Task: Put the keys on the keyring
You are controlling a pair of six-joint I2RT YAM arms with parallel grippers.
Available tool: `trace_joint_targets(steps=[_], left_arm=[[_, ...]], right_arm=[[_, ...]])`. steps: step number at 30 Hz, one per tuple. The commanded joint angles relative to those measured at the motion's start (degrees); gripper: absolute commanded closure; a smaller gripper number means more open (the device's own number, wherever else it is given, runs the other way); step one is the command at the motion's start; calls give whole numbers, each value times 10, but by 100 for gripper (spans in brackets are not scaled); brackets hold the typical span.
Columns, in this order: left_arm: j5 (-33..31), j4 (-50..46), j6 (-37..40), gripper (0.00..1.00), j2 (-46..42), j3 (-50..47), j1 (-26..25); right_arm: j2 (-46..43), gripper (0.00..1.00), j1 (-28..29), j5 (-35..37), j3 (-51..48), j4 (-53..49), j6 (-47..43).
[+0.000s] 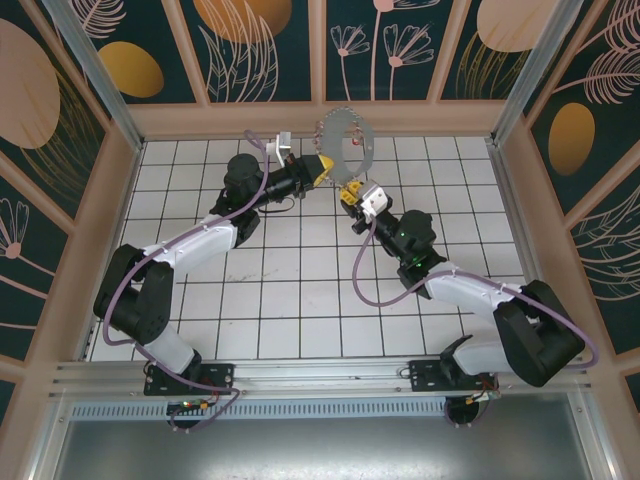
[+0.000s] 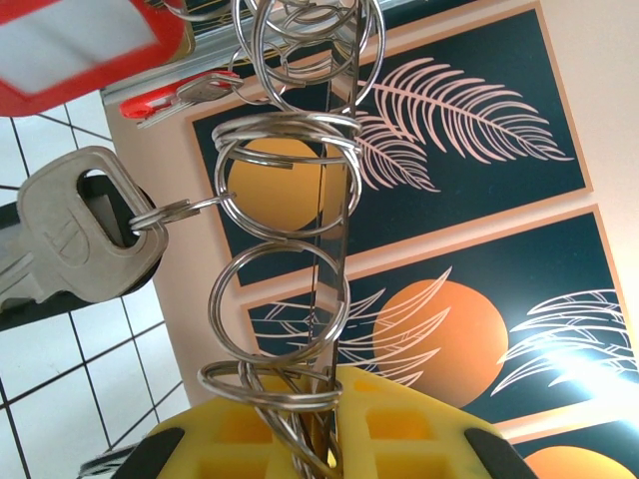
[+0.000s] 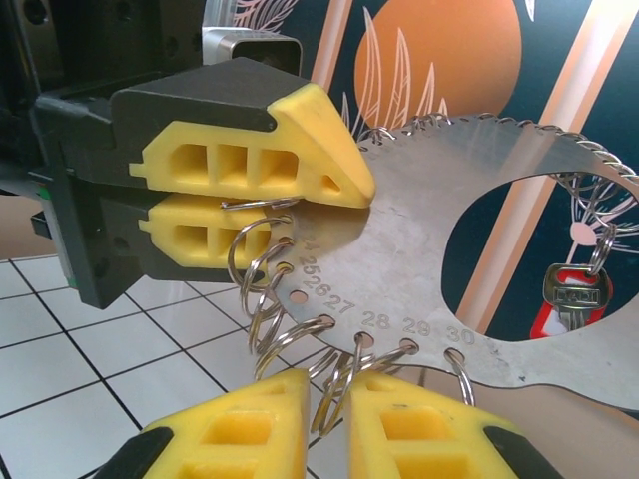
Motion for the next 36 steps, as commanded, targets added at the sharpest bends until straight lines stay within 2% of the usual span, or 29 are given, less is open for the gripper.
trace_joint_targets(steps=[1, 11, 12, 15, 18, 20, 26, 28, 30, 33, 36], left_arm=[[3, 25, 15, 100, -21, -3, -4], [-14, 18, 28, 100, -29, -16, -4], [-17, 11, 34, 94, -32, -20, -4], [-23, -14, 65, 55, -40, -34, -4], [-33, -49, 112, 37, -55, -54, -1], [-35, -60, 138, 30, -70, -75, 6], [-91, -169, 282, 27, -154, -117, 36], [-122, -193, 343, 26, -188, -127, 43], [-145, -208, 439, 26, -222, -132, 43], [-139, -187, 575, 26, -255, -143, 43], [-91, -140, 676, 30, -257, -159, 39]], right_arm=[[3, 85, 5, 24, 13, 31, 9], [-10, 97, 6, 22, -3, 5, 5], [-13, 98, 5, 23, -2, -9, 0], [-24, 100, 0, 22, -1, -53, -20], [-38, 100, -14, 11, 1, -102, -49], [-49, 100, -29, -11, 8, -149, -74], [-92, 100, -74, -82, 35, -312, -181], [-106, 100, -91, -118, 46, -366, -211], [-115, 100, -110, -161, 65, -427, -241], [-112, 100, -122, -203, 101, -514, -288], [-96, 100, -126, -249, 132, -569, -311]])
